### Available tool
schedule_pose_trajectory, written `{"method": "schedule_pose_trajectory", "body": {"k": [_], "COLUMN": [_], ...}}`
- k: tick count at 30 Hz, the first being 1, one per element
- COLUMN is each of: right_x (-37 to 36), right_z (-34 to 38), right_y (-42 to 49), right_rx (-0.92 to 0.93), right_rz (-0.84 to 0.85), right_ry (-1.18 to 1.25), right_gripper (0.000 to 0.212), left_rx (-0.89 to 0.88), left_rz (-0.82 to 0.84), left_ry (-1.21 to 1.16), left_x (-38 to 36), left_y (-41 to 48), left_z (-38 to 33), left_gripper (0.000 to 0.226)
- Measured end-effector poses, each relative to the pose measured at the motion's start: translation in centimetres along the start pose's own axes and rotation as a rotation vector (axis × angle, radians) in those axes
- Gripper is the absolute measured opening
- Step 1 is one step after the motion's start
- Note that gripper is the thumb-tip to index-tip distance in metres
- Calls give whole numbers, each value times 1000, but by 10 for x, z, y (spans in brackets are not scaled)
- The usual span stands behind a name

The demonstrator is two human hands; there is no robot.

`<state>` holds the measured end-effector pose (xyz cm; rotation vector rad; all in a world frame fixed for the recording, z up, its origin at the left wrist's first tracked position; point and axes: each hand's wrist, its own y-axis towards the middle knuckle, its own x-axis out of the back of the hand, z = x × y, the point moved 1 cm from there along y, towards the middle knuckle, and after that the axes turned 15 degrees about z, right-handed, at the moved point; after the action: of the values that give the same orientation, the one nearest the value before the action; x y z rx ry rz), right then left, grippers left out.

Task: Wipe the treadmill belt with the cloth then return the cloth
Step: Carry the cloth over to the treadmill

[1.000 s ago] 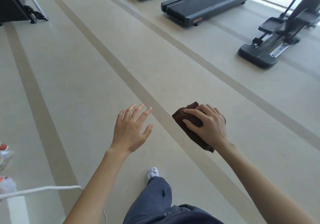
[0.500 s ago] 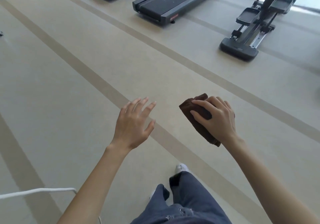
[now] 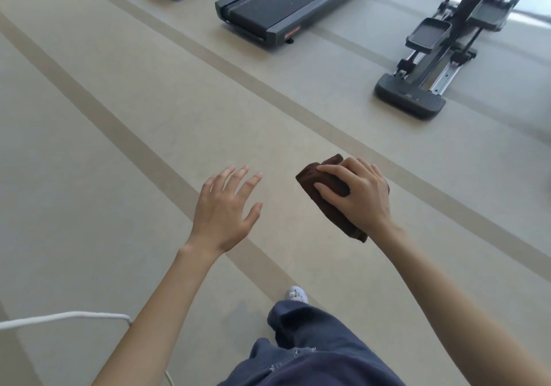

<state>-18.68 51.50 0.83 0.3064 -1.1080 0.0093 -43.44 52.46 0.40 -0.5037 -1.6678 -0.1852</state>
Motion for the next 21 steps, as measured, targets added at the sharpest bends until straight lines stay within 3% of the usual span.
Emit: {"method": "schedule_pose_trajectory", "body": {"k": [8, 21], "right_x": [13, -37], "right_z": [-65, -123], "right_y": [104, 304], "right_rx": [43, 18], "right_rz": [0, -11], "right_ry": [-7, -31], "right_gripper": [26, 30], "left_rx": [42, -4], "left_rz": [-43, 26], "left_ry": [-44, -23], "left_x": [20, 54], "left_y": [113, 318], "left_z": [-6, 97], "left_gripper": [55, 58]}}
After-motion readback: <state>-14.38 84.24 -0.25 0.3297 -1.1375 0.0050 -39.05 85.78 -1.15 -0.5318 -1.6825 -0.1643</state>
